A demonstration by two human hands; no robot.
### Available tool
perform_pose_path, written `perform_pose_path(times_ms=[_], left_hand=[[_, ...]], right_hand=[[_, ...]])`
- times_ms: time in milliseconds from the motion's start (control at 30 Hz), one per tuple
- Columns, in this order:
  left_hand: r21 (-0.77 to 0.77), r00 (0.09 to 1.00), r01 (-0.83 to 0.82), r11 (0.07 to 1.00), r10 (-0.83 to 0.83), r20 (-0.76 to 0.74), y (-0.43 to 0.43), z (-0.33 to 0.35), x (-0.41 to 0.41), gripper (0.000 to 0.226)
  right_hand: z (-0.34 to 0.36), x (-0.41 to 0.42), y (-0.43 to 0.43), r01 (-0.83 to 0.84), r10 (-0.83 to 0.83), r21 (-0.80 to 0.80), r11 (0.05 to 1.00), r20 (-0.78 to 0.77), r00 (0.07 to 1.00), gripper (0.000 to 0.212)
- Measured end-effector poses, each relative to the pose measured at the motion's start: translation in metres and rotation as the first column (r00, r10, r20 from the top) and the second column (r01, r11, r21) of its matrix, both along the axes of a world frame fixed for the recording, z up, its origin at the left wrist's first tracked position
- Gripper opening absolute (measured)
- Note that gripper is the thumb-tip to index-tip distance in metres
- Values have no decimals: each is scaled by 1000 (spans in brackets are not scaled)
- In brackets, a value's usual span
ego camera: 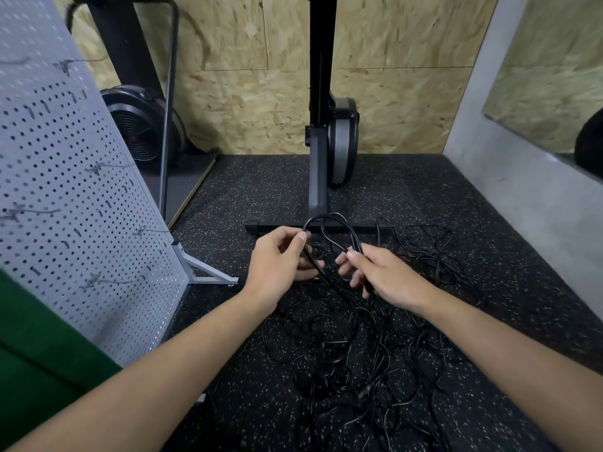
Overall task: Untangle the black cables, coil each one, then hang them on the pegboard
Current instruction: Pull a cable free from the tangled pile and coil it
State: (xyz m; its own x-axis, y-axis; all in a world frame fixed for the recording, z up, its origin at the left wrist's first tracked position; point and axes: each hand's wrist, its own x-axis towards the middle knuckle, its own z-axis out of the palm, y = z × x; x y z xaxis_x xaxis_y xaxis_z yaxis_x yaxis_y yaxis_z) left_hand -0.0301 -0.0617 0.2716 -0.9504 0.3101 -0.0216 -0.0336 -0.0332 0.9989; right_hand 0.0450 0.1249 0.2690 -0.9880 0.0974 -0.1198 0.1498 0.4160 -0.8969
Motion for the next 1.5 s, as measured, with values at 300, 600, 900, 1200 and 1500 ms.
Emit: perform_pose_path(times_ms=[300, 600, 900, 1200, 1500], left_hand=[[67, 989, -35, 997, 25, 146, 19, -15, 1, 21], [-215, 913, 406, 888, -386, 130, 2, -42, -4, 32], [-752, 623, 456, 476, -774, -112, 0, -68, 9, 17], [-894, 709, 64, 444, -650, -272, -6, -54, -10, 32], [-932, 566, -186, 310, -742, -360, -12, -38, -20, 29]], right_hand=[[-1, 4, -9, -46, 54, -61, 997, 122, 991, 26], [10, 0, -8, 122, -108, -324, 938, 62, 992, 22], [23, 2, -7, 87, -148, -599, 796, -53, 988, 20], [8, -7, 15, 323, -348, -190, 927, -117, 930, 23], [10, -8, 40, 412, -433, -150, 899, -165, 886, 25]])
